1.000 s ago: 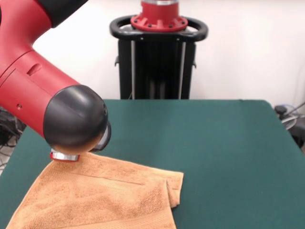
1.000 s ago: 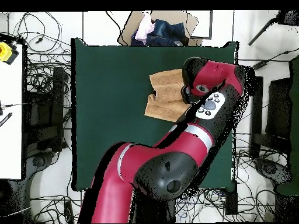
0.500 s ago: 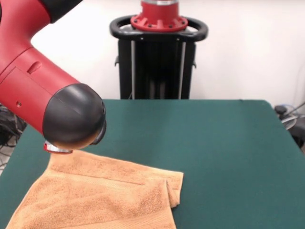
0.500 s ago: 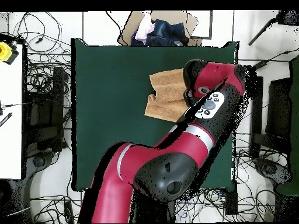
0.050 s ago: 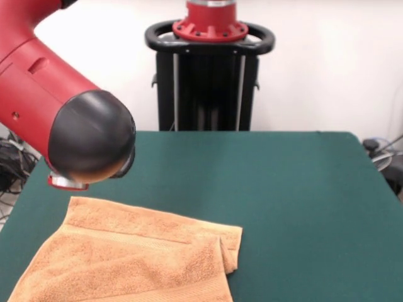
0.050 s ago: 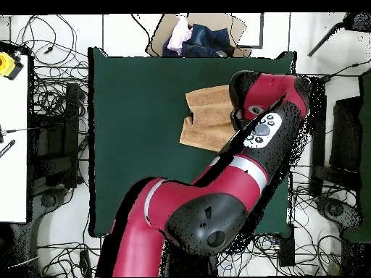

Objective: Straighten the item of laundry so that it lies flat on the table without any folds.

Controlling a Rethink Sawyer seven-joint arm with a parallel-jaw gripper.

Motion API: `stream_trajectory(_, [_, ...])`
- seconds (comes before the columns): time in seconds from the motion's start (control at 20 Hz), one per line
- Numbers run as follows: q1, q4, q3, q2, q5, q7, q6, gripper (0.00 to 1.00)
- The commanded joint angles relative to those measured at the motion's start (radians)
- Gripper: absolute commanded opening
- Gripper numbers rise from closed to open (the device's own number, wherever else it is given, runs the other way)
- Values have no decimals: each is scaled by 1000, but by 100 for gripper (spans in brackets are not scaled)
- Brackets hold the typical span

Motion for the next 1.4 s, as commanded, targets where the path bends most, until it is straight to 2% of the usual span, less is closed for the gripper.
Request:
stream_trajectory(0.05, [17,51,30,-63,-49,-25,130,100])
stream_trajectory(0.15, [-9,88,140,-117,66,90,5,100])
stream_trajectory(0.25, [-29,152,253,-171,205,241,-215,100])
stream_trajectory(0.3, [-33,164,276,-183,240,278,-267,100])
stream_trajectory(0.8, [-9,267,278,-173,335,306,-522,100])
stream_trajectory(0.95, [4,264,242,-148,327,280,-499,100])
stream_trajectory(1.05, [14,215,180,-101,283,256,-401,100])
stream_trajectory(1.15, [23,113,71,-27,212,232,-216,100])
stream_trajectory(1.2, [26,82,35,-2,195,230,-161,100])
stream_trajectory(1.4, [35,144,70,-18,222,247,-260,100])
